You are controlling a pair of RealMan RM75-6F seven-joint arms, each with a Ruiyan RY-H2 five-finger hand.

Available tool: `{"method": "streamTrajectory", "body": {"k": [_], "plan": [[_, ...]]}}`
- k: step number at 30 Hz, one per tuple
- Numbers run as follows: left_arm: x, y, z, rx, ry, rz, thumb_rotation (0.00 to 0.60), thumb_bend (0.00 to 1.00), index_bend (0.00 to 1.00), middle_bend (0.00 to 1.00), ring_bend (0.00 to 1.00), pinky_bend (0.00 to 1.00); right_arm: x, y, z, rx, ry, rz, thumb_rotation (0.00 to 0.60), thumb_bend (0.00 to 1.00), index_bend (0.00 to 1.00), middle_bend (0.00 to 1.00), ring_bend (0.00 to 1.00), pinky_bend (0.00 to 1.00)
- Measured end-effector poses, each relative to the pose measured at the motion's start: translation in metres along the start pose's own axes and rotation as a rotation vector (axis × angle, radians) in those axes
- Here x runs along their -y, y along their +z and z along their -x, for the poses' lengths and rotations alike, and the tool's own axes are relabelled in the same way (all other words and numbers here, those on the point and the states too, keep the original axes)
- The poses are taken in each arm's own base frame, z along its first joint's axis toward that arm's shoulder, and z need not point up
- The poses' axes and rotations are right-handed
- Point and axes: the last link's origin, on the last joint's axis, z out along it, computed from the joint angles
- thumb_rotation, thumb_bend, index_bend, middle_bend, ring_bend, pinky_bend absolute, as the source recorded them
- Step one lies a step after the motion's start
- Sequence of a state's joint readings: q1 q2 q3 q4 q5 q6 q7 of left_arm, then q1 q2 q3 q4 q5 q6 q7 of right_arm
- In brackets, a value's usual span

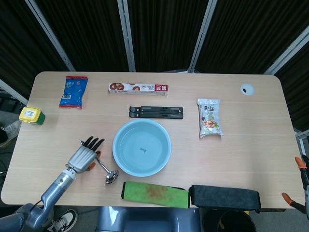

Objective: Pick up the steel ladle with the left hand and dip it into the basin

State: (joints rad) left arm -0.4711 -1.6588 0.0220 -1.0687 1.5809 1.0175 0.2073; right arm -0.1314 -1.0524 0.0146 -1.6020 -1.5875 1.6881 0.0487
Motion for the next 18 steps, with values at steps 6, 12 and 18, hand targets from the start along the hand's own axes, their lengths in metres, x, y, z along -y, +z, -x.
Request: {"method": "streamTrajectory", "body": {"k": [6,12,18], "plan": [[0.0004,0.0009,0.0013,-0.003,0.001,-0.003,0.600,0.33,0.43,0.00,0.00,0.00,-0.0005,0.0008,0.0000,0.004,-0.001,0.002,0.600,0.00,0.00,0.00,0.00,0.00],[-0.0004,0.0011,0.0021,-0.015,0.015,-0.005,0.600,0.33,0.43,0.00,0.00,0.00,0.0004,0.0025,0.0013,0.018,-0.001,-0.002,0.600,0.00,0.00,0.00,0.00,0.00],[0.0000,0.0047,0.0011,-0.014,0.017,-0.002,0.600,0.33,0.44,0.00,0.00,0.00,0.0014,0.0020,0.0014,0.015,-0.005,-0.006,0.600,0.00,0.00,0.00,0.00,0.00]]}}
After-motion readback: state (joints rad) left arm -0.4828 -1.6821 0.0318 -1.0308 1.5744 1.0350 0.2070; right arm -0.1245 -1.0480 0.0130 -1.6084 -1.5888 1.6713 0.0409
